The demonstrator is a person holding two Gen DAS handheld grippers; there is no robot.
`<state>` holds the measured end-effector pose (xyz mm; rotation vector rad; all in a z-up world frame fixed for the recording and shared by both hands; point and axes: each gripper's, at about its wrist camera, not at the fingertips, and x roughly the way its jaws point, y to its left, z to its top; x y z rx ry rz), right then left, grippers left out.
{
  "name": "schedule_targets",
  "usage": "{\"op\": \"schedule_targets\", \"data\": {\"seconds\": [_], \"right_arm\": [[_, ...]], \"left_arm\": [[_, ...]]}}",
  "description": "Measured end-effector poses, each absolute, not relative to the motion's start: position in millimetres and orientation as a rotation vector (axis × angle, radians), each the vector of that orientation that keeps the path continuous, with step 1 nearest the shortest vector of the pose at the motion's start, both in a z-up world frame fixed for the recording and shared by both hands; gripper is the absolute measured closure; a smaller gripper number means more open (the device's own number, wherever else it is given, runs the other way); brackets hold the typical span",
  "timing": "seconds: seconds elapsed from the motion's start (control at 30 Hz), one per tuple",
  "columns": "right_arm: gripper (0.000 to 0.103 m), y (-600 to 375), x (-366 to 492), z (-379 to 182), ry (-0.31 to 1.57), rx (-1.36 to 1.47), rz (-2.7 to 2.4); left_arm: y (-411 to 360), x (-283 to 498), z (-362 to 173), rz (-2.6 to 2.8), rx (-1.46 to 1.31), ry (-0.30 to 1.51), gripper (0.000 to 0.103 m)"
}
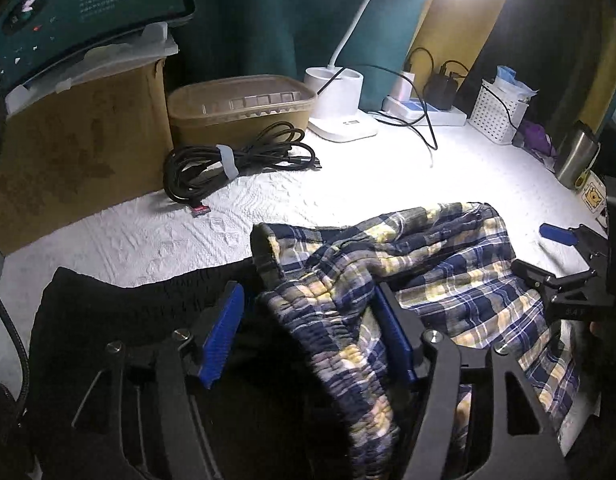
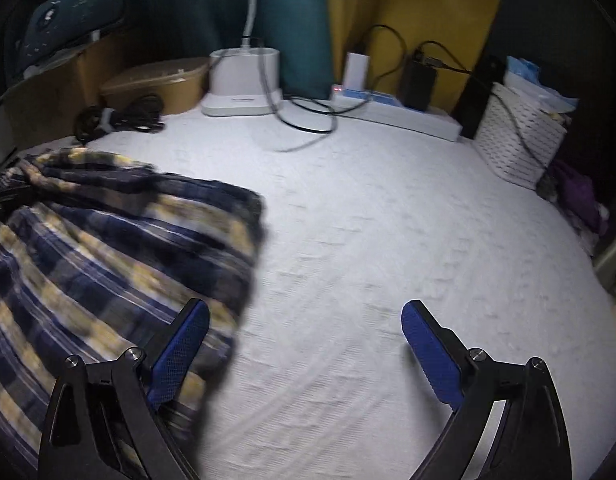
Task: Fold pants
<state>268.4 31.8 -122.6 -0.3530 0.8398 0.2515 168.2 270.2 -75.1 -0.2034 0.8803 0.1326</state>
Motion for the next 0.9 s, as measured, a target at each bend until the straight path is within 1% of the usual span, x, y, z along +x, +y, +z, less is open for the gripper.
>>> {"op": "schedule_targets", "data": {"seconds": [0.17,0.37,0.43,0.6,0.7,0.9], "right_arm": [[0.005,7.6,269.4,-112.1,0.846,-0.295,0.222],[0.006,23.0,244.4,-96.6,0.813,-0.272,0.333],[0.006,33.9,239.9,-103.2,0.832,-0.304,0.359],[0.006,33.5,232.2,-125.4,0.873,-0.344,0.319],[0.006,25.7,230.6,-122.6,0.869,-0.332,0.301],[0.006,14.9,216.8,-106.9,0.848,-0.299,0.282]], "left_arm": [[266.2,162.0,-59.7,0.139,-0.21,0.855,0.037],[252.2,141.9,-38.9,0.118,-0.184,0.803,0.037],[246.6,139.4,-40.4,0.111,-0.17,0.809,0.037],[243.1,139.2,-66.9,0.132,-0.173,0.896,0.037],[247.9,136.6,-78.6,0.146,-0.197,0.919,0.037],[234.8,121.4,-53.5,0.092,-0.194,0.824,0.037]]}}
